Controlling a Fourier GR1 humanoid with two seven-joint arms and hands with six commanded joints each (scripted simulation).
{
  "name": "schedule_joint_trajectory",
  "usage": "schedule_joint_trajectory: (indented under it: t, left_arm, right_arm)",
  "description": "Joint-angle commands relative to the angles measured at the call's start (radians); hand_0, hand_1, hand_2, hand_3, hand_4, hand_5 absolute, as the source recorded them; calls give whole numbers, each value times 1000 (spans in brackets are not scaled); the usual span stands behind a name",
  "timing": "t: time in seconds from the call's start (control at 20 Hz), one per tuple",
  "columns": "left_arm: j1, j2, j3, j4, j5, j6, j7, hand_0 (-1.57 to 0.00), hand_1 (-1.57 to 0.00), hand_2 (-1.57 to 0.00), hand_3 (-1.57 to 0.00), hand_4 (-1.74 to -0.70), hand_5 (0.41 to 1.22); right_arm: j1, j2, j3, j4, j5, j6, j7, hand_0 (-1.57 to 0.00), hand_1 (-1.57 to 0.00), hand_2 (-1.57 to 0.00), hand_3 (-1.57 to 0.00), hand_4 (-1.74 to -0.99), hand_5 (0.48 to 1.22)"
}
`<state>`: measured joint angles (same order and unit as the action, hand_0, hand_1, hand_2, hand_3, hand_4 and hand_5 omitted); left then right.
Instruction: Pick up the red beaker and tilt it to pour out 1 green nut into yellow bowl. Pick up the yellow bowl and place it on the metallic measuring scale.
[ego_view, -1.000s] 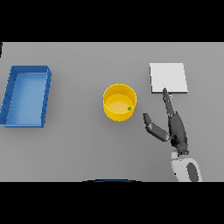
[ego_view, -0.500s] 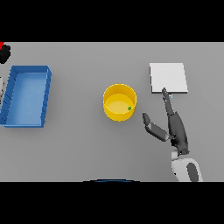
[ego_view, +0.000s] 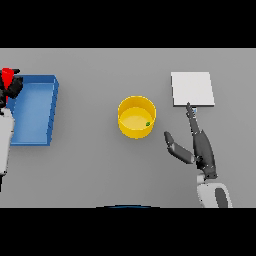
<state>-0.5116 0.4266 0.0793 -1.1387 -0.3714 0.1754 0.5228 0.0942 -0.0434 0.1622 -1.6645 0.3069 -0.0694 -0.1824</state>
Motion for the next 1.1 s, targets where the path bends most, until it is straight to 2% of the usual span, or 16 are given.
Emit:
schedule_joint_trajectory:
  t: [0.0,0.15,0.2,0.3,0.35,0.45,0.55,0.65,0.8,0.9,1.05]
  left_arm:
    - [1,-3,-1,-13,-3,1,32,-1571,-1571,-1571,-1547,-1741,1123]
    - [49,3,-18,-50,-25,-4,26,-1571,-1571,-1571,-1559,-1713,991]
    - [65,6,-29,-62,-34,-12,26,-1571,-1571,-1571,-1561,-1645,941]
    - [83,15,-35,-92,-40,-28,39,-1571,-1571,-1563,-1536,-1401,848]
    - [95,16,-37,-101,-39,-33,39,-1571,-1543,-1501,-1470,-1275,810]
    - [120,20,-41,-133,-22,-61,29,-1393,-1215,-1209,-1136,-1068,749]
    - [118,22,-45,-126,-22,-74,46,-965,-796,-816,-768,-958,696]
    - [120,31,-66,-118,-33,-103,43,-617,-509,-522,-491,-889,666]
    - [118,42,-85,-91,-43,-131,11,-316,-260,-267,-251,-822,657]
    - [103,40,-86,-64,-47,-127,-6,-202,-166,-170,-160,-802,652]
    - [97,36,-84,-58,-50,-108,-40,-103,-85,-87,-82,-782,651]
  right_arm:
    - [-8,2,-2,-2,0,-2,18,1,1,1,1,-1010,650]
    - [-1,0,-3,-14,3,-7,17,1,1,1,1,-1017,638]
    - [1,0,2,-16,7,-6,19,1,1,1,1,-1021,636]
    - [7,2,2,-9,13,-12,21,1,1,1,1,-1017,635]
    - [15,2,2,-7,9,-10,8,1,1,1,1,-1012,634]
    - [24,2,5,-23,5,-5,-4,1,1,1,1,-1007,635]
    - [17,-1,-4,-21,-4,-6,5,1,1,1,1,-1004,635]
    - [24,11,9,-18,7,-8,5,1,1,1,1,-1008,635]
    - [18,6,8,-18,13,-10,4,1,1,1,1,-1009,639]
    - [-5,0,-2,-13,-2,-1,25,1,1,1,1,-1015,642]
    - [-9,-19,12,-9,45,-3,71,1,1,1,1,-1020,640]
